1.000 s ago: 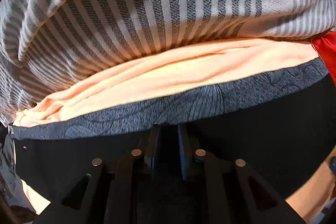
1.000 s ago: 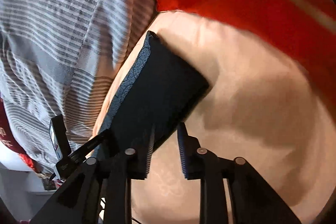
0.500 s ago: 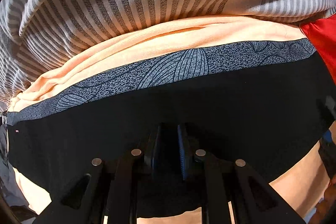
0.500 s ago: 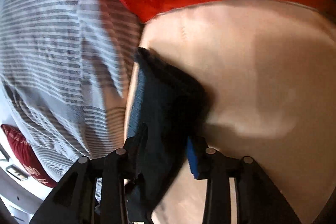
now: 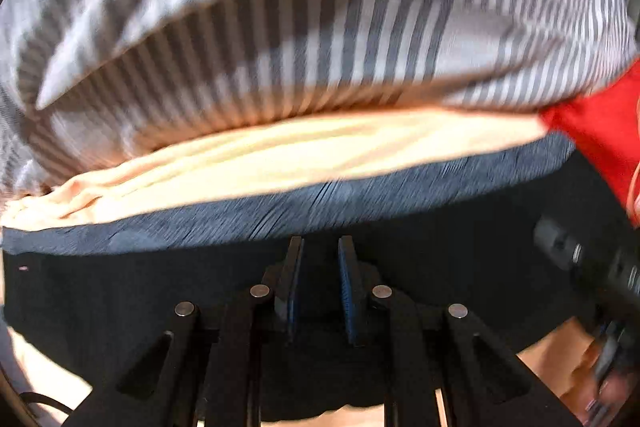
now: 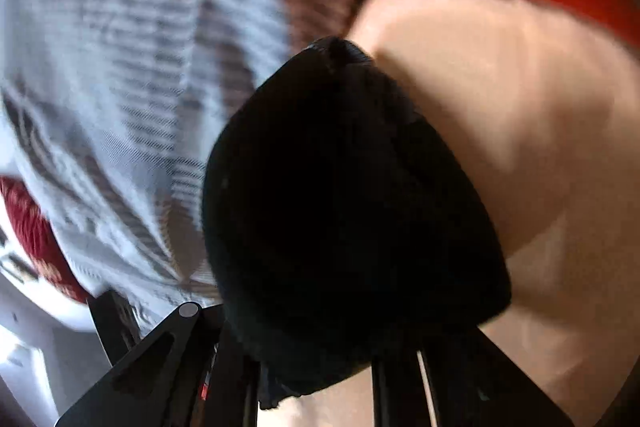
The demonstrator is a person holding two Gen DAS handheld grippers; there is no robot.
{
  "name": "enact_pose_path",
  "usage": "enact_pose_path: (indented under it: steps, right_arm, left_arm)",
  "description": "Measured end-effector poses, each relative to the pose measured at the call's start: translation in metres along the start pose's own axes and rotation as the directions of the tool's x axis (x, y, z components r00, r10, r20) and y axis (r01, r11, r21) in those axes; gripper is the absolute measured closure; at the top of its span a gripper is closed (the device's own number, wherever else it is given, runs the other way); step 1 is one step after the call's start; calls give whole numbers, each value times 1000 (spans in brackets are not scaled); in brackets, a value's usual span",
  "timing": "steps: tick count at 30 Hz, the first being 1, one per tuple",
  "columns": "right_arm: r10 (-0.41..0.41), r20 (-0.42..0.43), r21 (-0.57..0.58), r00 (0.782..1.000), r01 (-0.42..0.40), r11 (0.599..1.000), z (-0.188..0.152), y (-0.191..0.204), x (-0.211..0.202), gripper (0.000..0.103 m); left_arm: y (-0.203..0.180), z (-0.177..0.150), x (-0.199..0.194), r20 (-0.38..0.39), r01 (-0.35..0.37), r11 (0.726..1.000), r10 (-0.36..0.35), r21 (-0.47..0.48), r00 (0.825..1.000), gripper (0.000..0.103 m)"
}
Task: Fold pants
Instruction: 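Hold the trousers with both grippers and fold the leg end over, then lower the folded trousers onto the sheet and open both grippers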
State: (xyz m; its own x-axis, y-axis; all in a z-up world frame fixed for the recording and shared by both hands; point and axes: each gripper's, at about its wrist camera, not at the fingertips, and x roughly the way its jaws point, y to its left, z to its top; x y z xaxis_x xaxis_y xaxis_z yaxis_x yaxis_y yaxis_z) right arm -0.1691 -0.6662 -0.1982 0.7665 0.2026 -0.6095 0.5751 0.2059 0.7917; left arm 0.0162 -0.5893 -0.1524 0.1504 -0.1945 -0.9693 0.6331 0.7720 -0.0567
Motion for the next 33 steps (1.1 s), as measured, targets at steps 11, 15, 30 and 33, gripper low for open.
enact_pose_path:
  steps: [11,15,30,33]
  right_arm:
    - [-86,25,-234,996,89,968,-14,69,6,91]
    - [-130,39,-320,991,136,938,-25,102,5,91]
    - [-280,101,-574,955,286,767,-73,215,48,91]
    - [-319,124,-653,940,319,687,-100,257,80,91]
  left_arm:
    - [-9,-7,32,-5,26,999,-26,-30,1000,85]
    - [13,-20,-1,-12,73,995,-74,-63,997,85]
    - [67,-101,-50,-75,132,986,-140,-102,987,85]
    - [117,-111,-81,-54,117,984,-125,-135,991,85]
